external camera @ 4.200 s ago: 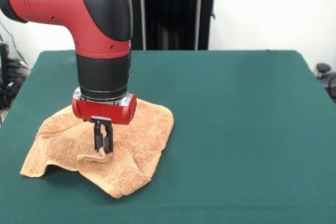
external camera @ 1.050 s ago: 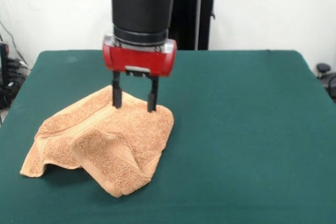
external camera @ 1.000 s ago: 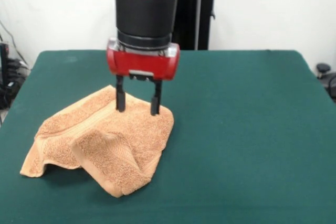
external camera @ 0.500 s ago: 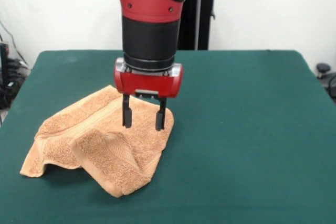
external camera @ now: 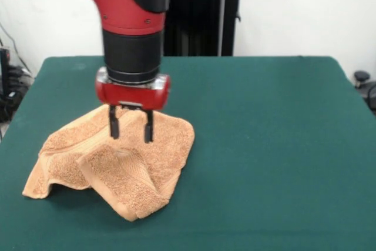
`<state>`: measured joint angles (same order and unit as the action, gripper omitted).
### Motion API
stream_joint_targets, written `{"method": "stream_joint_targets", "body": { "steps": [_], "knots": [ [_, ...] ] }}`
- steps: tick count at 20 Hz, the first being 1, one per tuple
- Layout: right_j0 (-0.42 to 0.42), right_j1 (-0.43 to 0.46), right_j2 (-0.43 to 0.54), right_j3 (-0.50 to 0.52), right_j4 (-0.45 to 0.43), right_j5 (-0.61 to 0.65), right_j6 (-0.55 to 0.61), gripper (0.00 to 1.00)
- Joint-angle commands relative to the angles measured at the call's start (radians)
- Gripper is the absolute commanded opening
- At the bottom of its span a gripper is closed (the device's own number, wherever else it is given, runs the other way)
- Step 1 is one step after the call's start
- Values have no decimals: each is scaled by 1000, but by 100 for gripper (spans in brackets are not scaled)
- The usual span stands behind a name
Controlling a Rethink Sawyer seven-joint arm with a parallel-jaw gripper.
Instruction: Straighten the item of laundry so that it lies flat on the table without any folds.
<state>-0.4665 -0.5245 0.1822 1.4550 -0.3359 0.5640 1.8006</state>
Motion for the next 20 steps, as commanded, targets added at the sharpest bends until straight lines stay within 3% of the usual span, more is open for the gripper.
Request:
{"method": "stream_joint_targets", "body": {
  "steps": [1, 8, 20],
  "knots": [
    [-41, -33, 101, 135, 6, 19, -51, 100],
    [-61, -48, 111, 154, 0, 27, -46, 100],
    [6, 57, 42, 88, -48, -30, 32, 100]
  ]
}}
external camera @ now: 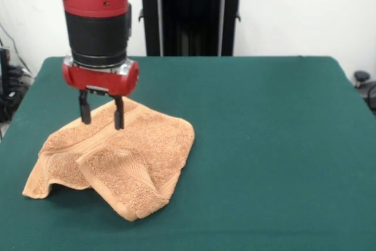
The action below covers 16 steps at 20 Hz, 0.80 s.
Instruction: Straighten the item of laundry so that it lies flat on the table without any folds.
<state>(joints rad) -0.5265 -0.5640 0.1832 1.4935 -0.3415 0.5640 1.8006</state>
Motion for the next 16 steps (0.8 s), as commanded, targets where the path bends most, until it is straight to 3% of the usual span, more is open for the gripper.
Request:
{"method": "stream_joint_targets", "body": {
  "steps": [1, 9, 16],
  "knots": [
    [69, 108, 39, 42, -45, -42, 38, 100],
    [100, 199, 1, -28, -54, -83, 74, 100],
    [73, 279, 6, -62, -58, -118, 42, 100]
  ]
}}
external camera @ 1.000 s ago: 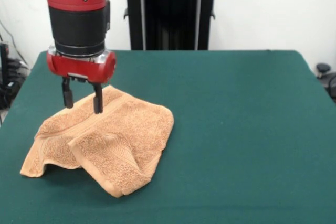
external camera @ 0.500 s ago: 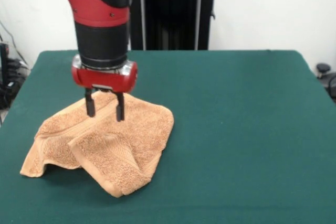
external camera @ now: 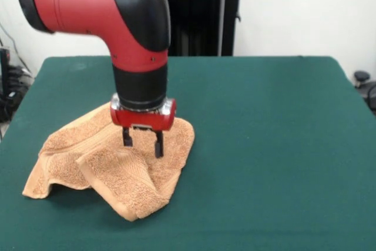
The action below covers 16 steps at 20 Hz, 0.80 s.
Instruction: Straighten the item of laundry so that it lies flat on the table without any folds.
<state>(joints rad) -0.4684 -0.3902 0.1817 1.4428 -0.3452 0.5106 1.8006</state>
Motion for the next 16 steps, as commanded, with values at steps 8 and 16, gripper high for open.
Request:
{"method": "stream_joint_targets", "body": {
  "steps": [8, 16],
  "knots": [
    [-13, 100, 4, 46, -57, -92, 44, 100],
    [8, 4, -34, 199, -28, -78, 126, 100]
  ]
}}
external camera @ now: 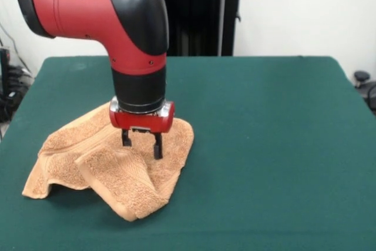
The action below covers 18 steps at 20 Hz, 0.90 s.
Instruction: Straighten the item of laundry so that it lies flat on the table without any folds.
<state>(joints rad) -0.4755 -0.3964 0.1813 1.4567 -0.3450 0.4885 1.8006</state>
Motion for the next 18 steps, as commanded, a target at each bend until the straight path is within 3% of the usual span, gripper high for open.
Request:
{"method": "stream_joint_targets", "body": {
  "steps": [1, 18],
  "knots": [
    [21, -4, -41, 209, -25, -56, 137, 100],
    [69, -73, -74, 369, 33, -108, 200, 100]
  ]
}}
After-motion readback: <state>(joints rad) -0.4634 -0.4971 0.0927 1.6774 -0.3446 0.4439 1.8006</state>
